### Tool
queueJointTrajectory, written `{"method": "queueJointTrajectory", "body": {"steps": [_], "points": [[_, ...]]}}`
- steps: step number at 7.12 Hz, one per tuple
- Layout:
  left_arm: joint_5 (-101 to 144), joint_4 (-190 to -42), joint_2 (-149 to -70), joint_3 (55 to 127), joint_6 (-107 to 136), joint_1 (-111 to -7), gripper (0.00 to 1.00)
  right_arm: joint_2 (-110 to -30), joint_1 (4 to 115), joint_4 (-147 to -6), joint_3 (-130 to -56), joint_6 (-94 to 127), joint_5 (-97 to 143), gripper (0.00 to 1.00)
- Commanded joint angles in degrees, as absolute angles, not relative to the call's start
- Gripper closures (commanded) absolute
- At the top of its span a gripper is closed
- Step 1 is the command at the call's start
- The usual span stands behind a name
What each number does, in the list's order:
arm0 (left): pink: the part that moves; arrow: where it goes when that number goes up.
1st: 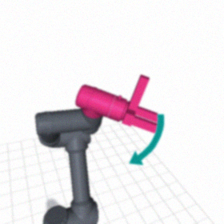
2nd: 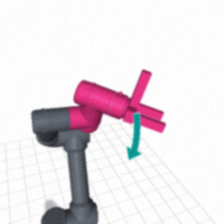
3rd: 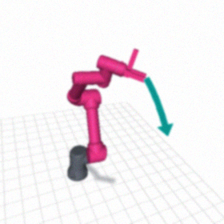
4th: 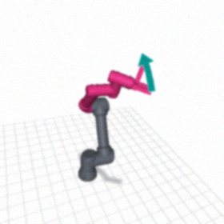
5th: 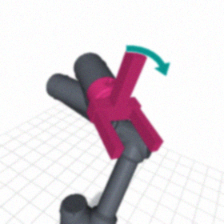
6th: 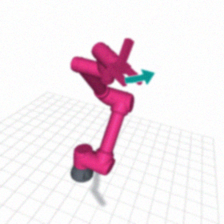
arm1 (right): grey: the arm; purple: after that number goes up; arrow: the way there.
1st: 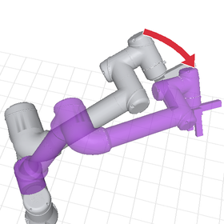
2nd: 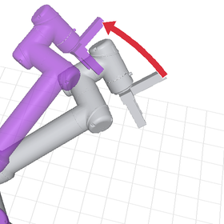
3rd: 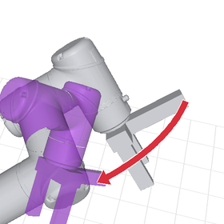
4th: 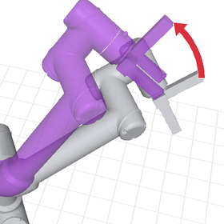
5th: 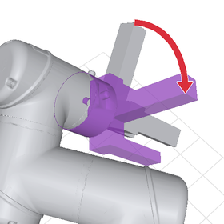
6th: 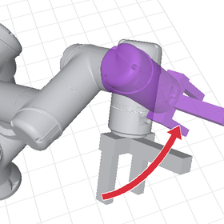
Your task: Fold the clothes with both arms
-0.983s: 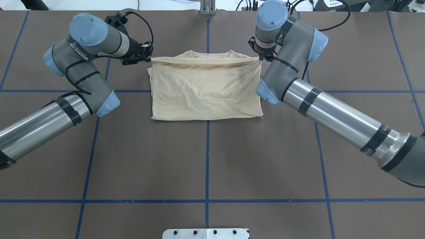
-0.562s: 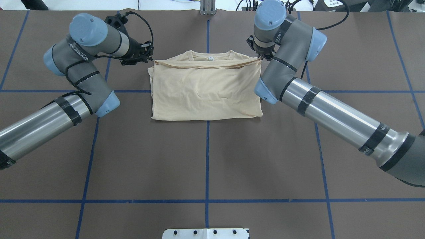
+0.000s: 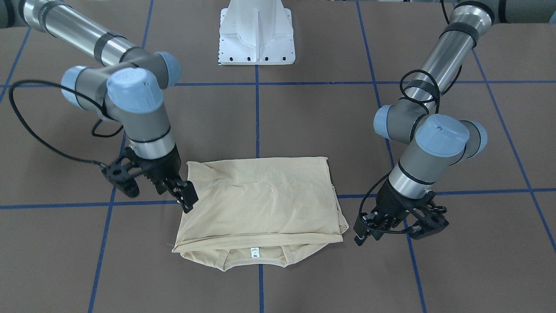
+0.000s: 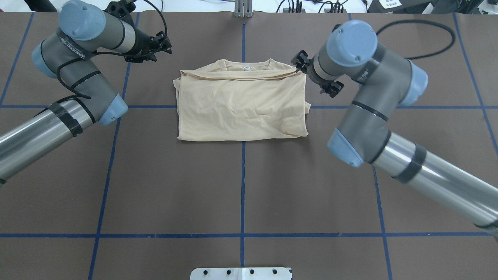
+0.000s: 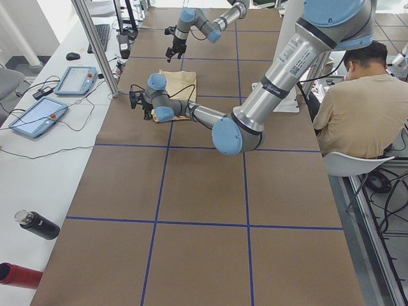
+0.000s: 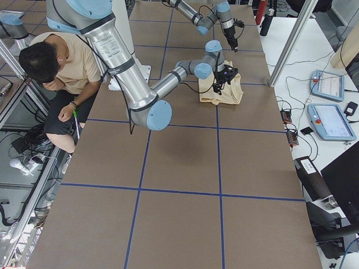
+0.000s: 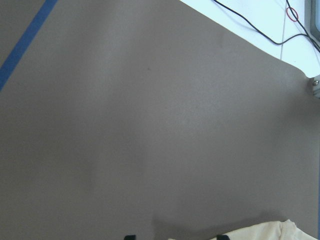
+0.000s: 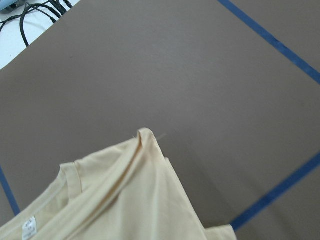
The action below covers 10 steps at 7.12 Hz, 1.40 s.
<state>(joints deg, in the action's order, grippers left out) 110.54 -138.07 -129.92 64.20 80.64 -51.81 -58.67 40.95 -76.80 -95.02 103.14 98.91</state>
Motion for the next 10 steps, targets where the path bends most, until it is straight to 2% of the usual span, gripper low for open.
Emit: {"method": "queueJointTrajectory", "body": {"steps": [1, 6, 8, 10], "points": [[110.6, -138.2, -129.1, 64.4, 80.3, -51.9, 0.38, -66.4, 30.6, -77.5, -104.6, 108.9, 86.1, 0.01], [110.6, -138.2, -128.1, 64.7, 80.3, -51.9, 0.35, -66.0, 24.6, -77.1, -98.7, 110.9, 78.4, 0.02], [110.5, -138.2, -128.1, 64.7, 80.4, -51.7, 0.35, -65.8, 24.8, -77.0, -98.0, 111.2, 78.4, 0.34], [110.5, -139.4, -127.2, 64.5, 80.4, -51.6, 0.35, -65.2, 25.7, -77.0, -97.9, 111.3, 78.4, 0.37]]}}
